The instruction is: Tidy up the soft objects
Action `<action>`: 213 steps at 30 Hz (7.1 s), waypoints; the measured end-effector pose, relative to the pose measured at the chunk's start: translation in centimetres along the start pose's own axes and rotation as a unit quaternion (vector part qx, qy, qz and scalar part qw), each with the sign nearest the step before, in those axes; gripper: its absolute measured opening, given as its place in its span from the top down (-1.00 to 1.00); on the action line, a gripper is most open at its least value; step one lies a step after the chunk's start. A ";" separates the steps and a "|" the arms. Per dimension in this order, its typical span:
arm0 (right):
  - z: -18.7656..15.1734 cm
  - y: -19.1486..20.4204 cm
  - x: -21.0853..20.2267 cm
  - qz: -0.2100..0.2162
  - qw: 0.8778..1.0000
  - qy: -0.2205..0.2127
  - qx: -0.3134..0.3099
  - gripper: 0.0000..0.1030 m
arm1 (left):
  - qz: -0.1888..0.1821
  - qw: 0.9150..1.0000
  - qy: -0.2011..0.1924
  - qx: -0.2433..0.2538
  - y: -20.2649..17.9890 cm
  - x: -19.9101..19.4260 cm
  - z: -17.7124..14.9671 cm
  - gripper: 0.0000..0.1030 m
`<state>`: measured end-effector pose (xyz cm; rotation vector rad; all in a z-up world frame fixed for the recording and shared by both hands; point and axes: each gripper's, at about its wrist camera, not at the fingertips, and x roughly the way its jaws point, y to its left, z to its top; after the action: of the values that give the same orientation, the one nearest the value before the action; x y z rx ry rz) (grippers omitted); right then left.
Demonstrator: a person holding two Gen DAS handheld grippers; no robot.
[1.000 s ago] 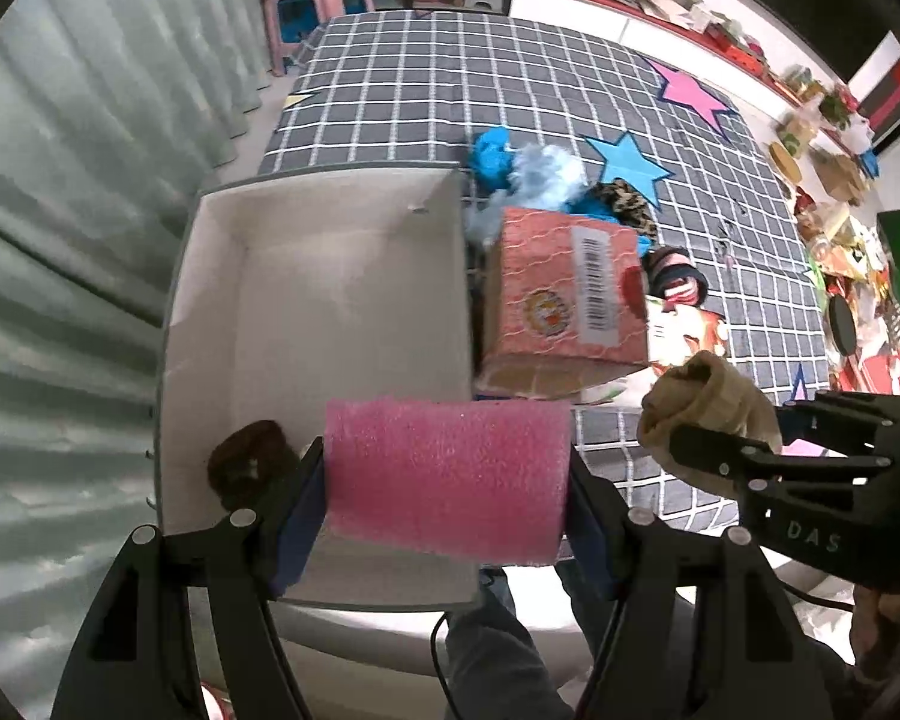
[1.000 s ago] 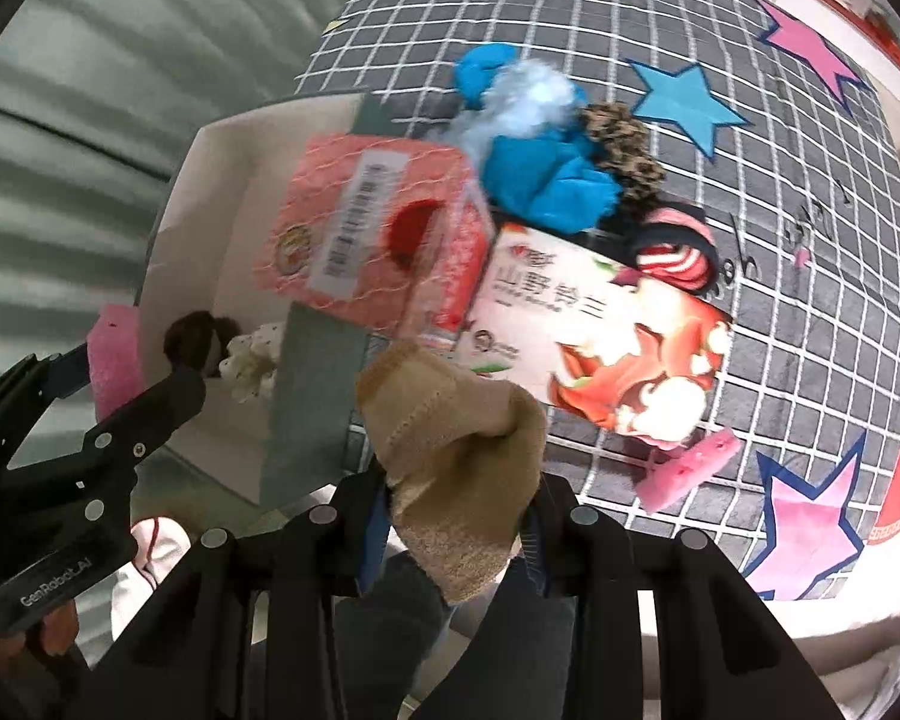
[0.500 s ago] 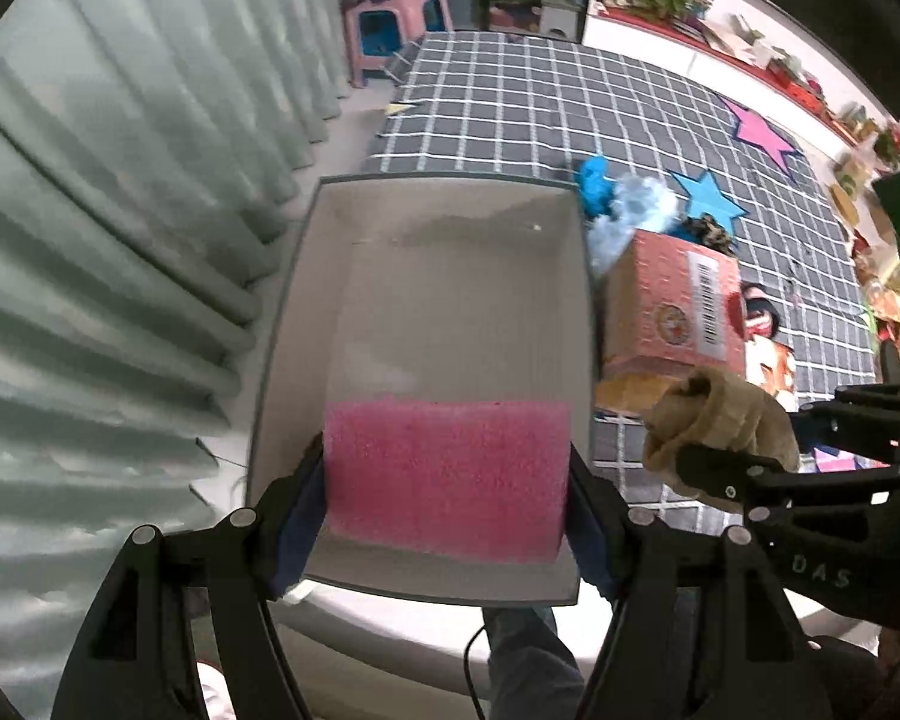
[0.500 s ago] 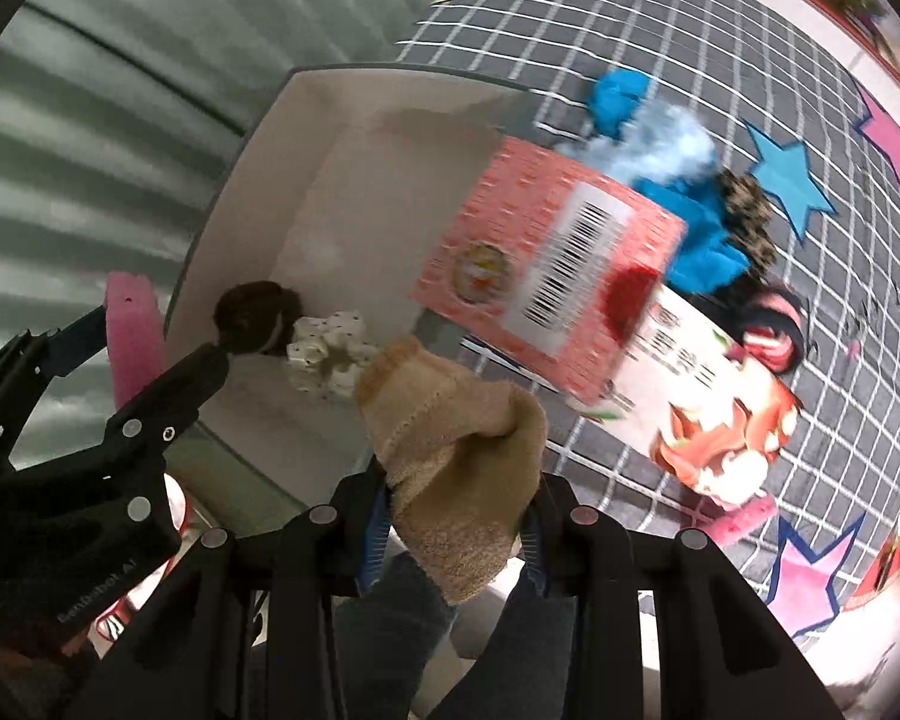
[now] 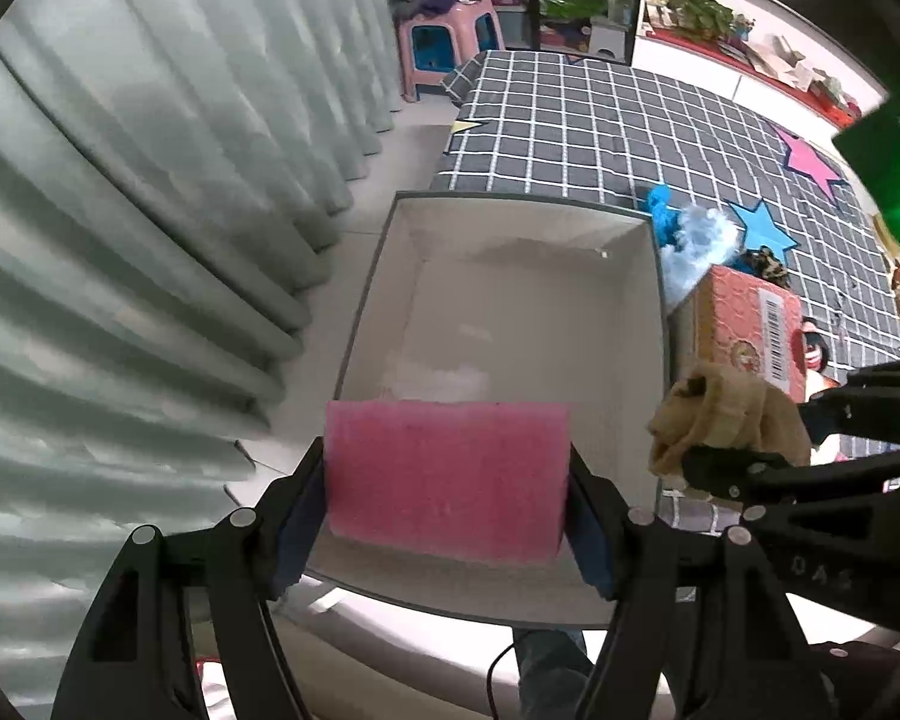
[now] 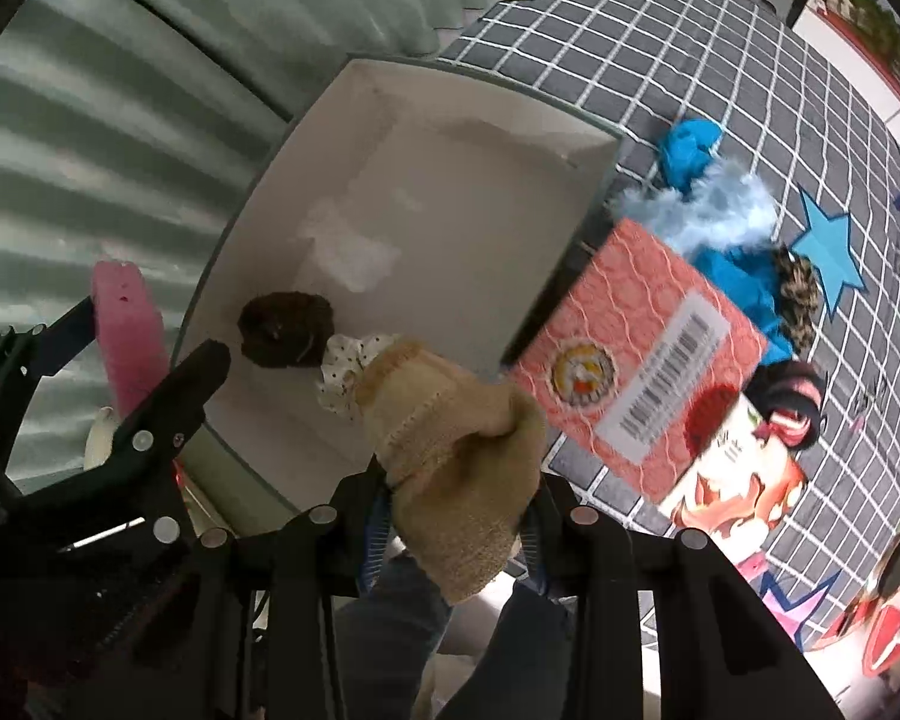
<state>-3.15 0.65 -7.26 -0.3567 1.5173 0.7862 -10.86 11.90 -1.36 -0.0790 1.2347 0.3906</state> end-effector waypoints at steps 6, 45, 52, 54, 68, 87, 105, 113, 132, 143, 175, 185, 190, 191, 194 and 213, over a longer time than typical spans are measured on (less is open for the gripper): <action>1.3 0.4 0.1 -0.002 1.000 0.004 -0.008 0.26 | 0.035 0.999 -0.014 0.004 0.1 0.1 0.3 -0.43; 8.5 0.8 -0.3 -0.003 1.000 -0.012 -0.016 0.26 | -0.032 0.994 0.066 -0.079 3.6 5.6 4.1 -0.43; 9.2 0.2 0.2 -0.003 1.000 -0.010 -0.008 0.26 | -0.048 0.992 0.085 -0.082 3.2 7.0 4.9 -0.43; 9.4 0.0 0.3 -0.003 1.000 -0.009 -0.006 0.26 | -0.051 0.992 0.088 -0.081 3.1 7.3 5.1 -0.43; 10.1 -0.8 1.0 0.012 1.000 -0.010 0.003 0.24 | -0.085 0.988 0.103 -0.078 2.3 8.3 6.0 -0.47; 8.3 -5.1 -2.9 0.029 0.996 -0.057 0.065 -0.97 | -0.102 0.987 0.105 -0.061 -0.1 7.3 6.4 -0.79; 0.6 -24.0 -3.1 -0.010 0.965 -0.043 0.258 -0.97 | -0.139 0.986 0.092 0.008 -7.3 4.0 10.1 -0.79; -3.1 -28.1 0.6 0.008 0.948 -0.007 0.317 -0.97 | -0.138 0.984 0.095 0.060 -12.5 3.4 11.9 -0.79; -14.0 -22.9 4.6 0.071 0.984 -0.070 0.144 -0.97 | -0.200 0.947 0.182 0.175 -29.6 5.4 10.6 -0.79; -13.5 -22.0 8.3 0.074 0.984 -0.079 0.142 -0.97 | -0.171 0.939 0.263 0.139 -32.5 10.3 9.7 -0.79; -18.9 -31.7 4.6 0.122 0.942 -0.067 0.305 -0.50 | -0.077 0.939 0.287 0.176 -38.7 18.7 10.9 0.12; -20.6 -35.5 2.8 0.103 0.925 -0.069 0.359 -0.50 | -0.083 0.943 0.187 0.261 -42.0 13.1 11.0 0.28; -21.3 -37.9 2.0 0.098 0.910 -0.068 0.397 -0.50 | -0.092 0.936 0.128 0.315 -44.3 10.0 10.5 0.28; -21.5 -38.4 1.8 0.096 0.910 -0.067 0.399 -0.50 | -0.092 0.934 0.117 0.325 -44.7 9.4 10.4 0.28; -21.6 -39.9 0.4 0.081 0.911 -0.065 0.399 -0.50 | -0.082 0.927 0.072 0.359 -44.6 7.0 9.2 0.28; -11.4 -34.9 -6.2 -0.006 0.952 -0.099 0.289 -0.50 | -0.089 0.973 0.025 0.212 -31.3 2.5 12.2 0.28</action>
<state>11.83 -33.25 -10.98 0.1464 1.4768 0.3251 11.27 -13.38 -4.34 0.1681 1.3252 -0.0362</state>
